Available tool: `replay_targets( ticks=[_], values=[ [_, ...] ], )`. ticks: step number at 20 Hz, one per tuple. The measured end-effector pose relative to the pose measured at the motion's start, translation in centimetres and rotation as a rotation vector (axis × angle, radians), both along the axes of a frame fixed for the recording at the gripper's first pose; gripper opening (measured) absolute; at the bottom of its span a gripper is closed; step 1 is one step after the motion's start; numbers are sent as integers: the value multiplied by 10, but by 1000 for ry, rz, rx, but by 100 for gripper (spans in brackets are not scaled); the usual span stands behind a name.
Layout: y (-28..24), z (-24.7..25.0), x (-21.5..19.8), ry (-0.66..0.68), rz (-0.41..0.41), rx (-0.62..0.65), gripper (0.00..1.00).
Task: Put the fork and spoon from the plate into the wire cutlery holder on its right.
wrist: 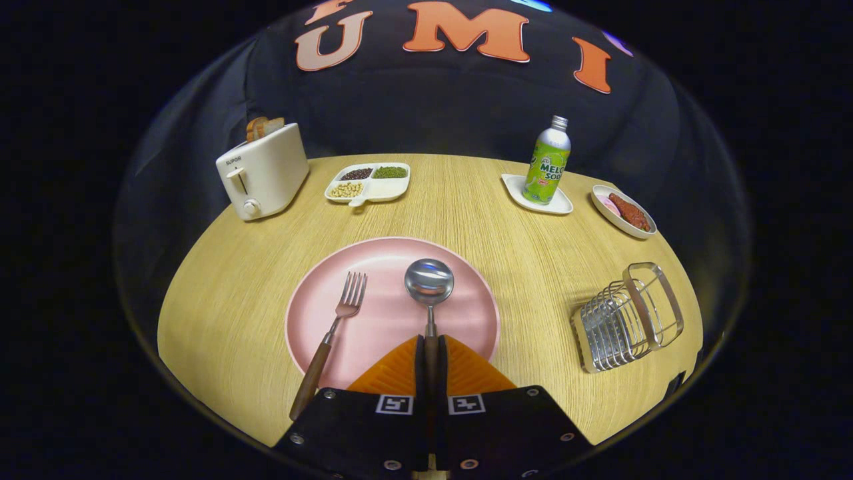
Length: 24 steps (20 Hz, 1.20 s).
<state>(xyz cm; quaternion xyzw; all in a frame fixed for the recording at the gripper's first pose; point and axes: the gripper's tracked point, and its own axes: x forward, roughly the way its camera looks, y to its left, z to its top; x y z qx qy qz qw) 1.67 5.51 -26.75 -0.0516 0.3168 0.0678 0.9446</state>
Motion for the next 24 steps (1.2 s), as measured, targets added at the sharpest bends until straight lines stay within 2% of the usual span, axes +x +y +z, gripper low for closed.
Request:
replay_targets(
  ticks=[8,16,19,24],
  values=[
    [-32,55,-7,-6,55,-40,5],
    [-105,99,-15,37,-28,-39,5],
    [-138,103,-20,67,-65,-55,5],
    [-176,107,-31,119,-81,-105,5]
  ],
)
